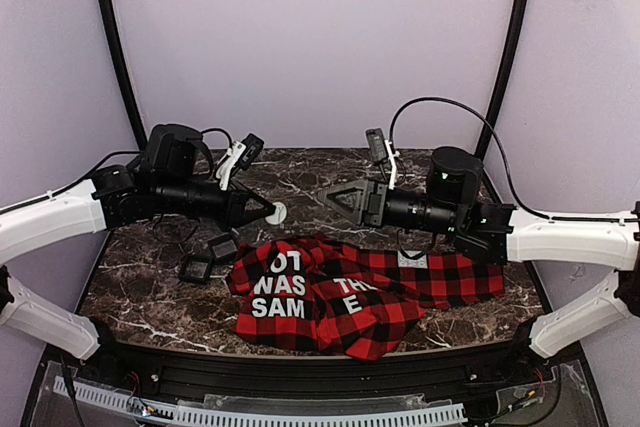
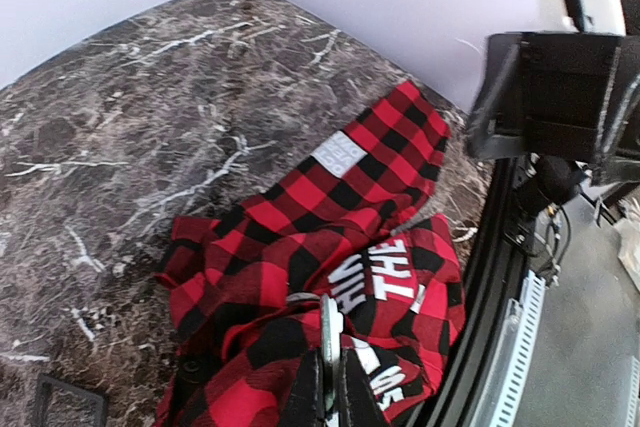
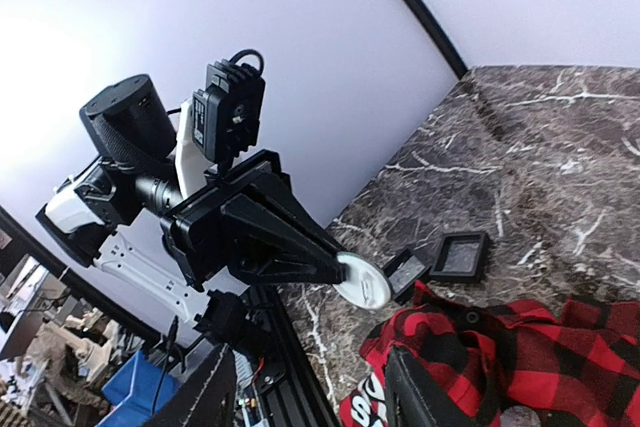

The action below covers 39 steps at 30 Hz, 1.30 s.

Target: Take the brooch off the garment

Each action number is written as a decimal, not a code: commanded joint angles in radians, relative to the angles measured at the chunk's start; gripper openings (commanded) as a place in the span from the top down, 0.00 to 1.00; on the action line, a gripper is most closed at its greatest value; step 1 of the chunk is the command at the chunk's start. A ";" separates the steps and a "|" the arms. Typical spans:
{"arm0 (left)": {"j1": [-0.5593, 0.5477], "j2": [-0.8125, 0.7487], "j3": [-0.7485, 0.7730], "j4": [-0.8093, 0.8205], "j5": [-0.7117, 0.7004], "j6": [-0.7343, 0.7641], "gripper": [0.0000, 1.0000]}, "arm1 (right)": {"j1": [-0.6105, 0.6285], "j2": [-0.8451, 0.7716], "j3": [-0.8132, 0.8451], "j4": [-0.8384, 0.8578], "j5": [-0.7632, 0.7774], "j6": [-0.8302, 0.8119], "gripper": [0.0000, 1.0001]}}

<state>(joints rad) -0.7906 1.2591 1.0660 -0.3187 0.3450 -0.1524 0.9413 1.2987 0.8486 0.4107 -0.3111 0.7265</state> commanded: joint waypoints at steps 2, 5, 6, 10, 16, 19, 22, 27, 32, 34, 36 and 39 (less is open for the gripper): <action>-0.004 -0.082 -0.015 -0.058 -0.295 -0.067 0.99 | -0.006 -0.114 0.005 -0.256 0.234 -0.113 0.45; -0.001 -0.106 -0.039 -0.121 -0.408 -0.118 0.99 | -0.010 -0.145 0.014 -0.380 0.378 -0.117 0.40; 0.007 -0.115 -0.051 -0.139 -0.460 -0.133 0.99 | -0.012 -0.150 0.016 -0.403 0.411 -0.117 0.38; 0.030 -0.133 -0.085 -0.254 -0.573 -0.208 0.99 | -0.021 -0.162 0.006 -0.464 0.487 -0.113 0.32; 0.056 -0.100 -0.140 -0.400 -0.694 -0.304 0.99 | -0.034 -0.167 -0.025 -0.427 0.480 -0.111 0.27; 0.099 -0.061 -0.184 -0.434 -0.705 -0.338 0.99 | -0.037 -0.165 -0.040 -0.415 0.466 -0.105 0.27; 0.130 -0.042 -0.219 -0.410 -0.682 -0.340 0.99 | -0.041 -0.165 -0.050 -0.388 0.446 -0.100 0.26; 0.186 0.024 -0.244 -0.397 -0.687 -0.343 0.99 | -0.042 -0.168 -0.061 -0.378 0.430 -0.089 0.26; 0.203 0.071 -0.242 -0.358 -0.669 -0.335 0.99 | -0.043 -0.174 -0.071 -0.368 0.423 -0.081 0.25; 0.205 0.093 -0.233 -0.357 -0.685 -0.333 0.99 | -0.044 -0.173 -0.069 -0.371 0.420 -0.082 0.25; 0.205 0.118 -0.222 -0.357 -0.703 -0.333 0.99 | -0.044 -0.174 -0.068 -0.374 0.419 -0.083 0.25; 0.206 0.146 -0.211 -0.346 -0.702 -0.331 0.99 | -0.045 -0.174 -0.064 -0.378 0.418 -0.084 0.25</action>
<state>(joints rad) -0.5915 1.3830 0.8307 -0.6868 -0.3363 -0.4793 0.9031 1.1400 0.7925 0.0116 0.1177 0.6373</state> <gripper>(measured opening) 0.036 0.749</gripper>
